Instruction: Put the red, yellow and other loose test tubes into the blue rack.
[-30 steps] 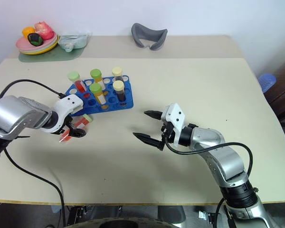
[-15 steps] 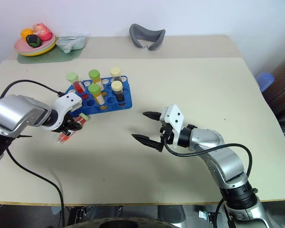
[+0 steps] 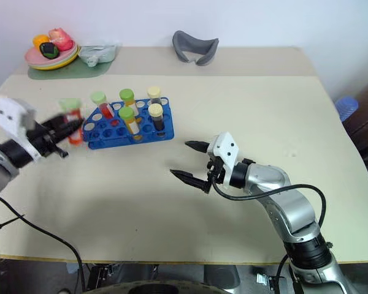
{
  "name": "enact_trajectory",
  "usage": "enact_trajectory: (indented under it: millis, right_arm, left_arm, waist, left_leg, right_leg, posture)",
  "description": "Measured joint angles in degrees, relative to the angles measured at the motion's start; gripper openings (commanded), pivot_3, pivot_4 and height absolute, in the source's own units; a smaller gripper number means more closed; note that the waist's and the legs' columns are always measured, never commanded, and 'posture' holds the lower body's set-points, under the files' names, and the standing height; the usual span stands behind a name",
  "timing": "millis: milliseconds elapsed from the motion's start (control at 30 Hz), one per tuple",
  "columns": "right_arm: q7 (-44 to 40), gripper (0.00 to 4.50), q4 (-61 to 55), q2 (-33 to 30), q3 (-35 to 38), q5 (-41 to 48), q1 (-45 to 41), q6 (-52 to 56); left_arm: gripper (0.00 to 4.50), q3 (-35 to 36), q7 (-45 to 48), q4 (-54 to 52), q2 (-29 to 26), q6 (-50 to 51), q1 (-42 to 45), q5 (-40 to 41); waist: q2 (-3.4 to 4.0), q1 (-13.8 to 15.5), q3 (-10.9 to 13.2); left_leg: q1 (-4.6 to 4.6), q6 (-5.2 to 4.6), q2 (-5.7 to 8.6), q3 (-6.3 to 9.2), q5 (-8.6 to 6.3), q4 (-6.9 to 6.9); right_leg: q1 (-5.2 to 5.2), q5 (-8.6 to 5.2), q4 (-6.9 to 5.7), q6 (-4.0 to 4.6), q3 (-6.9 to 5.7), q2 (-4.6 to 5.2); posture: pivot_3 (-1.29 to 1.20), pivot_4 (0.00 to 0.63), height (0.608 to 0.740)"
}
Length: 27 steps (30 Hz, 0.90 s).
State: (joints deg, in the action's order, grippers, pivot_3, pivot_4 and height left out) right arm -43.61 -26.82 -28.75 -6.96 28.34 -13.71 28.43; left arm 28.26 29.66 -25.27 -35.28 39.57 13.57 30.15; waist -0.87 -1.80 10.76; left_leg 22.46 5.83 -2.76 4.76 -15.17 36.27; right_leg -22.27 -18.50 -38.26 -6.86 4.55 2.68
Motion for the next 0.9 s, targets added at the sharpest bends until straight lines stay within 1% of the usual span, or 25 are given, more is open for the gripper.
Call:
enact_trajectory:
  millis: [133, 200, 300, 400, 533, 700, 900]
  right_arm:
    - [0.27, 4.3, 1.38, 0.94, -0.6, -0.12, -1.33, -0.01]
    - [0.33, 4.3, 1.87, 1.1, -0.74, -0.15, -1.46, -0.01]
    - [0.35, 4.3, 1.96, 1.29, -0.83, -0.18, -1.56, -0.05]
    - [0.45, 4.3, 1.96, 1.38, -0.87, -0.25, -1.6, -0.05]
    - [0.62, 4.3, 1.95, 1.35, -0.87, -0.44, -1.56, -0.05]
    - [1.11, 4.3, 1.83, 1.35, -0.85, -0.51, -1.24, -0.05]
    - [1.61, 4.3, 1.78, 1.36, -0.85, -0.5, -1.21, -0.04]
  left_arm:
    - [0.85, -4.51, -7.58, 1.31, 8.73, -8.39, -0.08, -5.85]
    - [0.85, -6.79, -10.68, 3.77, 13.27, -13.96, -0.64, -8.97]
    - [0.85, -9.59, -13.69, 8.16, 17.12, -22.82, -1.35, -14.04]
    - [0.85, -12.83, -14.7, 12.51, 19.15, -31.06, -1.93, -18.39]
    - [0.85, -15.62, -15.15, 17.98, 20.6, -39.18, -1.57, -21.0]
    - [0.85, -16.1, -15.2, 22.46, 20.81, -43.88, -0.2, -21.44]
    - [0.85, -16.08, -16.75, 25.15, 21.47, -45.76, 0.66, -21.51]
  waist:
    - [0.0, -0.46, -0.01]
    - [0.0, -0.67, 0.0]
    - [0.0, -0.72, -0.01]
    - [0.0, -0.56, -0.01]
    - [0.0, -0.67, -0.01]
    - [0.0, -0.59, -0.01]
    - [0.0, -0.62, -0.01]
  left_leg:
    - [0.01, -0.03, -0.01, 0.0, -0.02, -0.09]
    - [0.0, -0.03, -0.02, 0.0, -0.02, -0.08]
    - [-0.02, -0.03, -0.02, 0.0, -0.02, -0.06]
    - [-0.01, -0.03, -0.01, 0.0, -0.02, -0.05]
    - [-0.02, -0.03, -0.01, 0.0, -0.02, -0.07]
    - [-0.02, -0.03, -0.01, 0.0, -0.02, -0.06]
    - [-0.02, -0.03, 0.0, 0.01, -0.02, -0.06]
  right_leg:
    - [-0.06, 0.0, 0.04, 0.0, 0.0, -0.01]
    - [-0.08, 0.0, 0.01, 0.0, 0.01, -0.02]
    - [-0.07, 0.0, -0.03, 0.01, 0.01, -0.04]
    - [-0.05, 0.0, 0.0, 0.0, 0.01, -0.02]
    - [-0.06, 0.0, 0.0, 0.0, 0.0, -0.04]
    - [-0.04, 0.0, -0.01, 0.0, 0.0, -0.03]
    - [-0.04, 0.0, -0.01, 0.0, 0.0, -0.04]
  posture:
    - [0.0, 0.15, 0.74]
    - [0.0, 0.15, 0.74]
    - [0.0, 0.15, 0.74]
    - [0.0, 0.15, 0.74]
    - [0.0, 0.15, 0.74]
    - [0.0, 0.15, 0.74]
    - [0.0, 0.15, 0.74]
